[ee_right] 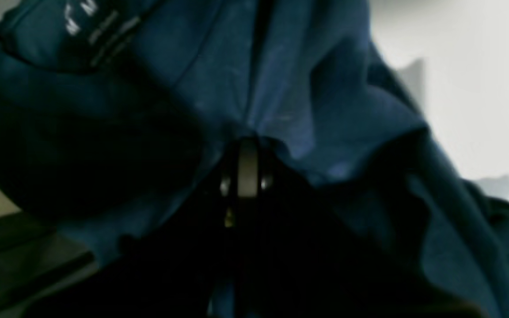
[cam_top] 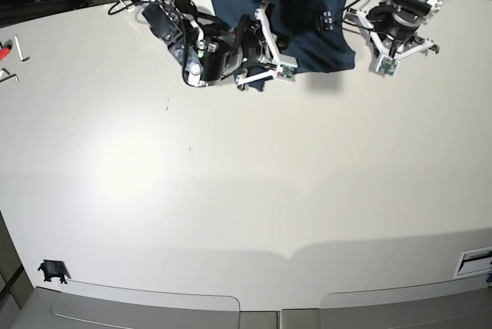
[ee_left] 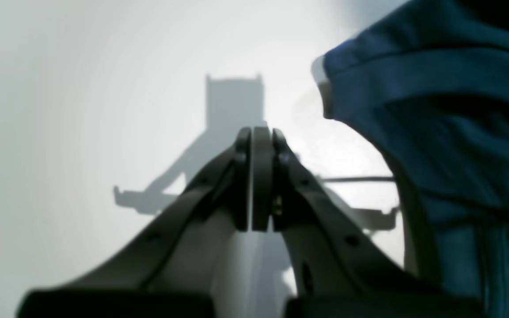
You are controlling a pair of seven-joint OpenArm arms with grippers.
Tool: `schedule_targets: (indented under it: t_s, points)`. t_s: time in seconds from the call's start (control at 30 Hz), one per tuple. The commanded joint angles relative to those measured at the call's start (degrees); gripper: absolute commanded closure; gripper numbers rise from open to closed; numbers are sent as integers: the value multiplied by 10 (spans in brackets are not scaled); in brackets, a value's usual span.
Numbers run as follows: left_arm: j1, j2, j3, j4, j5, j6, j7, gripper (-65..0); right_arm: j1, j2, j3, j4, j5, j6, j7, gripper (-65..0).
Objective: Fold the T-shirt properly
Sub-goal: 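Tuck the shirt edges under with both grippers to square the bundle, then drag the folded shirt with the right gripper toward the table corner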
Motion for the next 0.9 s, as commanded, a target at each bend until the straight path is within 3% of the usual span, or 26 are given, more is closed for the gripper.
schedule_targets:
  t_s: [0.0, 0.13, 0.33, 0.5, 0.87]
  points:
    - [0, -3, -3, 9, -2, 4, -9, 0, 9, 2, 3, -10, -7, 3, -7, 0]
    - [0, -3, -3, 9, -2, 4, -9, 0, 9, 2, 7, -75, -18, 3, 0, 0]
    - [0, -3, -3, 9, -1, 4, -10, 0, 9, 2, 86, -143, -75, -4, 92, 0]
    - [0, -3, -3, 9, -2, 4, -13, 0, 9, 1, 219, -145, -79, -74, 94, 0]
    - [0, -3, -3, 9, -1, 4, -20, 0, 9, 3, 576, -145, -82, -128, 83, 0]
